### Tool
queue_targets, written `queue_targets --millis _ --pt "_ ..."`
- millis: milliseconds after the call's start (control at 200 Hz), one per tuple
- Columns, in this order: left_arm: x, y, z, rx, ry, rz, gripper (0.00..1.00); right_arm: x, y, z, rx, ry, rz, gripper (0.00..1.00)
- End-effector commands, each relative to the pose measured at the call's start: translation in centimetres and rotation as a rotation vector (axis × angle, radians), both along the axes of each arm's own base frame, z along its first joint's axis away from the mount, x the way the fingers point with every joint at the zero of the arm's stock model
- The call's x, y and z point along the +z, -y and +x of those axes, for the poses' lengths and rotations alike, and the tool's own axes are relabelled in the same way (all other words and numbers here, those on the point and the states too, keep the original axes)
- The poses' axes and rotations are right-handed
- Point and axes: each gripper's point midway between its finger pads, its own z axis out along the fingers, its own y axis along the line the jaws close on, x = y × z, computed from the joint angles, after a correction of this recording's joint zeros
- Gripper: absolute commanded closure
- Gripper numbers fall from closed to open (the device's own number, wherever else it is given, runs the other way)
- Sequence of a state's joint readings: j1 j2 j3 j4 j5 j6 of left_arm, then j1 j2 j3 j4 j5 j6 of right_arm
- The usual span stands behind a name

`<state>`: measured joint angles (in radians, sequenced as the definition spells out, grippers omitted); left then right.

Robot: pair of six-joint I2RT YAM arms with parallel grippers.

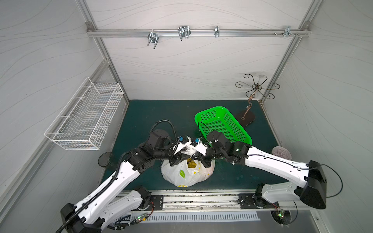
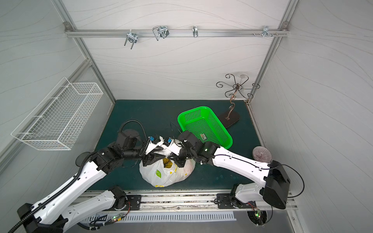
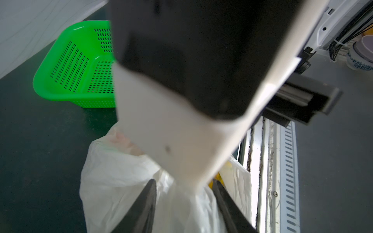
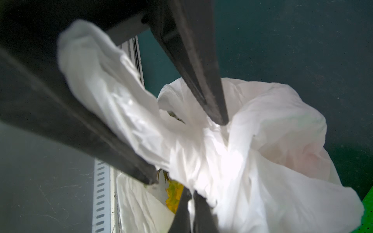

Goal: Place the pineapple into a plastic bag & tie a knot
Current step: Cross the plastic bag at the center of the board.

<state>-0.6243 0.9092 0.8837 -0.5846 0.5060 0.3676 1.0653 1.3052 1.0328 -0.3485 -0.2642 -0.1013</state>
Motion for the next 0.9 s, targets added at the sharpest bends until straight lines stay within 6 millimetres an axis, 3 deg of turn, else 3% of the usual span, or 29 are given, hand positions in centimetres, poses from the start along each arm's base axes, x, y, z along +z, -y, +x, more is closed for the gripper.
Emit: queue_targets --millis 0,110,265,580,760,890 --pt "-0.8 0.1 0.3 -0.014 0.009 0.023 0.63 1.5 -0.3 -0.5 0.031 0.024 0.052 1.0" --pt "-1.2 -0.1 0.4 -0.002 0.006 0.036 0.7 1.8 -0.2 -0.6 0.031 0.027 0.059 1.0" --pt "-0.8 -0.7 0.8 0.044 -0.002 -0.004 0.46 1.8 -0.2 -0.6 0.029 0.027 0.06 1.0" --pt "-0.8 -0.9 0.1 0.037 -0.04 -0.104 0.3 2.0 -0.3 -0.6 0.032 0.024 0.07 1.0" --pt "0.2 -0.1 0.2 0.017 -0.038 -0.178 0.29 1.8 -0.4 -0.7 0.035 0.015 0.065 1.0" --pt "-0.2 0.0 0.4 0.016 -0.051 -0.168 0.37 1.9 -0.4 -0.7 0.036 0.016 0.068 1.0"
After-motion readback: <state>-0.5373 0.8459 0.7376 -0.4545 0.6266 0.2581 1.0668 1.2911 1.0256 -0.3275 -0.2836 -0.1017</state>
